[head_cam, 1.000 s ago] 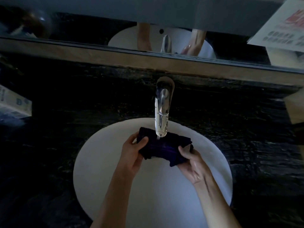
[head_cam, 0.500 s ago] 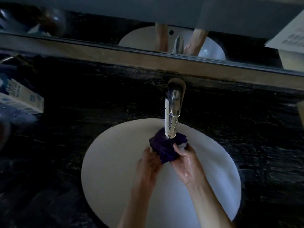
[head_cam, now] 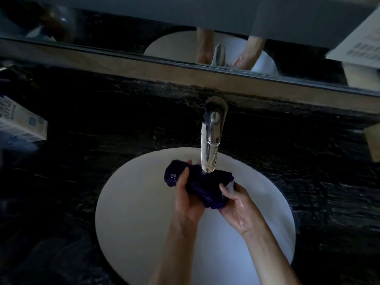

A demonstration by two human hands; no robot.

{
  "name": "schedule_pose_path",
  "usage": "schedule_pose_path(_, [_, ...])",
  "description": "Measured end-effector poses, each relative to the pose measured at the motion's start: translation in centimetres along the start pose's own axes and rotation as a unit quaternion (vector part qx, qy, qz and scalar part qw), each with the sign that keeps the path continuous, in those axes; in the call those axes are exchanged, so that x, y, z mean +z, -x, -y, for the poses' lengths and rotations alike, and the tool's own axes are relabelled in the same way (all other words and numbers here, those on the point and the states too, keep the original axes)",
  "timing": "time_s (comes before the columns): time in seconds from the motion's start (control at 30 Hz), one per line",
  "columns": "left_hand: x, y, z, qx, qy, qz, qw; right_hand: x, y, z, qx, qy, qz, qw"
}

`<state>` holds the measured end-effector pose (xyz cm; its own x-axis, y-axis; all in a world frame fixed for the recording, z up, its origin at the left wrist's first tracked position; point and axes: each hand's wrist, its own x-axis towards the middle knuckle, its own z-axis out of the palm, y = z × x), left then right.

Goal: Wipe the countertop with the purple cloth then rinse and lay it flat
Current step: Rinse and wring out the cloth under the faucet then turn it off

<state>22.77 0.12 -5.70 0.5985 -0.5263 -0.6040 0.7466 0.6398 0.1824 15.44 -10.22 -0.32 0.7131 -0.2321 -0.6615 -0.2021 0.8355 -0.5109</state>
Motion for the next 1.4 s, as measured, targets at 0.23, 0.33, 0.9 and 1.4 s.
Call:
schedule_pose_path(0.23, [-0.3, -1.3, 0.1, -0.019, -0.006, 0.014, 1.000, -1.6, 0.7, 1.4, -0.019, 0.053, -0.030, 0.998])
schedule_pose_path(0.33, [0.1, -1.1, 0.6, -0.038, -0.008, 0.019, 0.999, -1.6, 1.3, 2.3, -0.020, 0.074, -0.066, 0.995])
schedule_pose_path(0.9, [1.2, -0.5, 0.0, -0.013, -0.010, 0.021, 1.000, 11.2, 3.8, 6.6, -0.194, 0.346, -0.060, 0.916])
schedule_pose_path(1.4, [2.3, 1.7, -0.1, 0.003, -0.047, 0.032, 0.998, 10.8, 2.3, 5.8, -0.121, 0.366, -0.082, 0.919])
